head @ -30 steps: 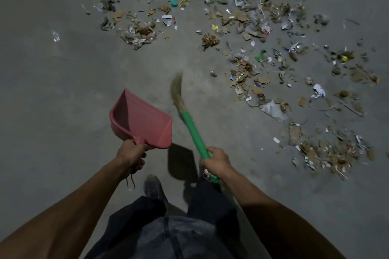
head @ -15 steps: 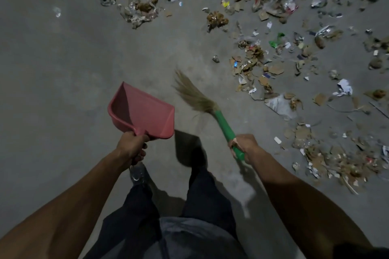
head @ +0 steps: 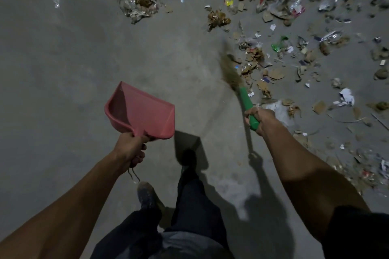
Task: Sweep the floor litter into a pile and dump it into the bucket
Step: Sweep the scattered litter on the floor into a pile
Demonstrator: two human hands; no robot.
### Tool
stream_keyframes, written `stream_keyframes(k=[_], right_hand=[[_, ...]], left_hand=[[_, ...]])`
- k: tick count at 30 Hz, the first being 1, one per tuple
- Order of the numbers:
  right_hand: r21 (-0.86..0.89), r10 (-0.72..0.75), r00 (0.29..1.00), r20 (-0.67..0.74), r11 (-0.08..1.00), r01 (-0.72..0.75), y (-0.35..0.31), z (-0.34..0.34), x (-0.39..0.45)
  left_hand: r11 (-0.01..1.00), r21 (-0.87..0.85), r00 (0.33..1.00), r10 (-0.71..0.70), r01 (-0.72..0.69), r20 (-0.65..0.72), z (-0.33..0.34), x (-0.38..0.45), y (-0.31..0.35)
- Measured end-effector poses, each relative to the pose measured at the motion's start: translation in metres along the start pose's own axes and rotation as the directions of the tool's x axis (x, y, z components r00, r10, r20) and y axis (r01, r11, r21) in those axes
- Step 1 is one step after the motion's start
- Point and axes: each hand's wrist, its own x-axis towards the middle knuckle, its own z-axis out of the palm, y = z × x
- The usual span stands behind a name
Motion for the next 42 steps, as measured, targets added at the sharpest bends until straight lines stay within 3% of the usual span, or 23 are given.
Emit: stream_keyframes(k=[4,7,13,19,25,29,33,37,42], right_hand=[[0.221,-0.049,0.997,-0.067,0.973,0.063,-0.023,-0.012,0.019],[0.328,-0.097,0.995,-0.033,0.939,0.103,-0.017,-0.003,0.004],[0.136,-0.145,0.985,0.09,0.982,0.132,0.054,0.038,-0.068],[-0.076,0.004,0.982,0.189,0.997,0.01,0.105,0.029,-0.106],[-0.028,0.107,0.994,0.007,0.994,-0.107,0.09,-0.018,-0.074],[0.116,0.059,0.988,-0.143,0.992,-0.042,0.042,-0.039,-0.048],[0.22,-0.03,0.985,-0.169,0.973,0.067,0.005,-0.025,-0.055],[0.248,-0.145,0.989,-0.041,0.957,0.151,-0.006,0.013,-0.086],[0.128,-0.265,0.961,0.078,0.959,0.254,-0.006,0.079,-0.128]], left_hand=[[0.999,0.02,0.999,0.033,-0.032,-0.02,0.007,-0.001,0.009],[0.998,0.037,0.999,0.046,-0.045,-0.015,0.013,-0.004,0.017],[0.996,0.063,0.998,0.058,-0.059,0.02,0.019,-0.017,0.032],[0.994,0.07,0.997,0.079,-0.081,0.026,0.022,-0.029,0.036],[0.997,0.039,0.997,0.063,-0.065,0.05,0.021,-0.031,0.029],[0.998,0.016,0.998,0.061,-0.061,0.031,0.02,-0.031,0.027],[0.998,-0.001,0.997,0.068,-0.068,0.021,0.016,-0.028,0.028],[0.996,-0.012,0.996,0.091,-0.091,0.022,0.004,-0.027,0.035],[0.992,-0.052,0.994,0.114,-0.113,0.004,-0.027,-0.014,0.051]])
